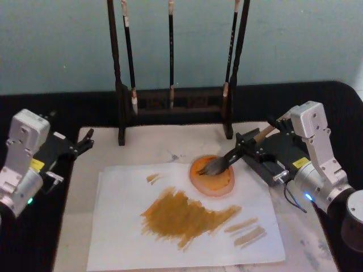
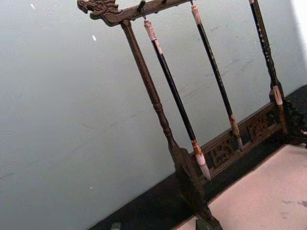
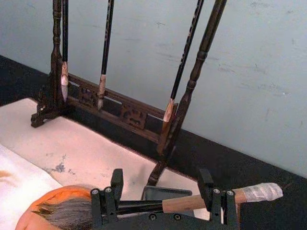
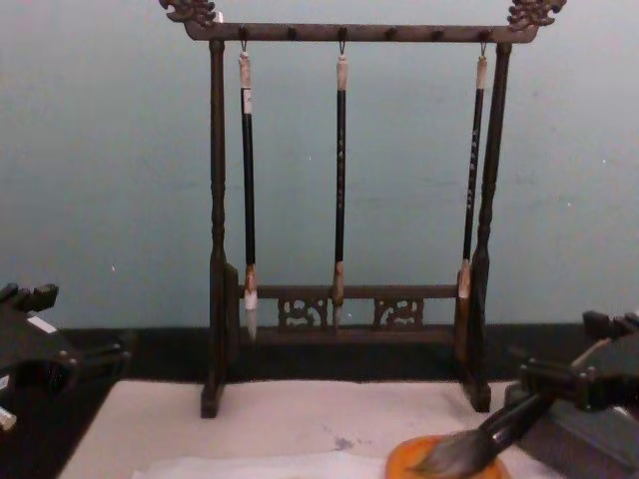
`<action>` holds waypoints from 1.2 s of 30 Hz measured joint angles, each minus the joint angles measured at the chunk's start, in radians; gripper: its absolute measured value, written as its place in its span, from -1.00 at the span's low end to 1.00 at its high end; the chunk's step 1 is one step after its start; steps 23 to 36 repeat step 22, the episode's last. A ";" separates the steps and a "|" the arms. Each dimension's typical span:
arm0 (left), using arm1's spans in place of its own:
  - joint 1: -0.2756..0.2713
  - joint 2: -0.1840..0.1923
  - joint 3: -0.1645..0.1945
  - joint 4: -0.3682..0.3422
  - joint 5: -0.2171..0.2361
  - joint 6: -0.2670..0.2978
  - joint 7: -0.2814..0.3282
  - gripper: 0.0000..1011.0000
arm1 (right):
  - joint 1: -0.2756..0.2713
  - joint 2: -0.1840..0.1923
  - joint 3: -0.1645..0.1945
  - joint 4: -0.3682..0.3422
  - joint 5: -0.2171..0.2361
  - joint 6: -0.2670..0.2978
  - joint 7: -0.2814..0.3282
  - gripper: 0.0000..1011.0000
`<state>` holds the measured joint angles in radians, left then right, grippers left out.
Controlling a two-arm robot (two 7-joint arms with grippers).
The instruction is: Pick up the brush from the inkstone, write on the paper, then place the brush back to its original position.
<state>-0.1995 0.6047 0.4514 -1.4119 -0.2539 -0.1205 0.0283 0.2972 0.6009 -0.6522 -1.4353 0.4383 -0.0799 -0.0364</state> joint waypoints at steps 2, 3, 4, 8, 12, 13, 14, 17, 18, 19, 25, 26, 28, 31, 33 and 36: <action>0.000 0.000 0.000 0.000 0.000 0.000 0.000 1.00 | 0.000 0.000 0.000 0.000 0.000 0.000 0.000 0.98; 0.000 0.000 0.000 0.000 0.000 0.000 0.000 1.00 | 0.000 0.000 0.000 0.000 0.000 0.000 0.000 0.98; 0.000 0.000 0.000 0.000 0.000 0.000 0.000 1.00 | 0.000 0.000 0.000 0.000 0.000 0.000 0.000 0.98; 0.000 0.000 0.000 0.000 0.000 0.000 0.000 1.00 | 0.000 0.000 0.000 0.000 0.000 0.000 0.000 0.98; 0.000 0.000 0.000 0.000 0.000 0.000 0.000 1.00 | 0.000 0.000 0.000 0.000 0.000 0.000 0.000 0.98; 0.000 0.000 0.000 0.000 0.000 0.000 0.000 1.00 | 0.000 0.000 0.000 0.000 0.000 0.000 0.000 0.98; 0.000 0.000 0.000 0.000 0.000 0.000 0.000 1.00 | 0.000 0.000 0.000 0.000 0.000 0.000 0.000 0.98; 0.000 0.000 0.000 0.000 0.000 0.000 0.000 1.00 | 0.000 0.000 0.000 0.000 0.000 0.000 0.000 0.98; 0.000 0.000 0.000 0.000 0.000 0.000 0.000 1.00 | 0.000 0.000 0.000 0.000 0.000 0.000 0.000 0.98; 0.000 0.000 0.000 0.000 0.000 0.000 0.000 1.00 | 0.000 0.000 0.000 0.000 0.000 0.000 0.000 0.98; 0.000 0.000 0.000 0.000 0.000 0.000 0.000 1.00 | 0.000 0.000 0.000 0.000 0.000 0.000 0.000 0.98; 0.000 0.000 0.000 0.000 0.000 0.000 0.000 1.00 | 0.000 0.000 0.000 0.000 0.000 0.000 0.000 0.98; 0.000 0.000 0.000 0.000 0.000 0.000 0.000 1.00 | 0.000 0.000 0.000 0.000 0.000 0.000 0.000 0.98; 0.000 0.000 0.000 0.000 0.000 0.000 0.000 1.00 | 0.000 0.000 0.000 0.000 0.000 0.000 0.000 0.98; 0.000 0.000 0.000 0.000 0.000 0.000 0.000 1.00 | 0.000 0.000 0.000 0.000 0.000 0.000 0.000 0.98; 0.000 0.000 0.000 0.000 0.000 0.000 0.000 1.00 | 0.000 0.000 0.000 0.000 0.000 0.000 0.000 0.98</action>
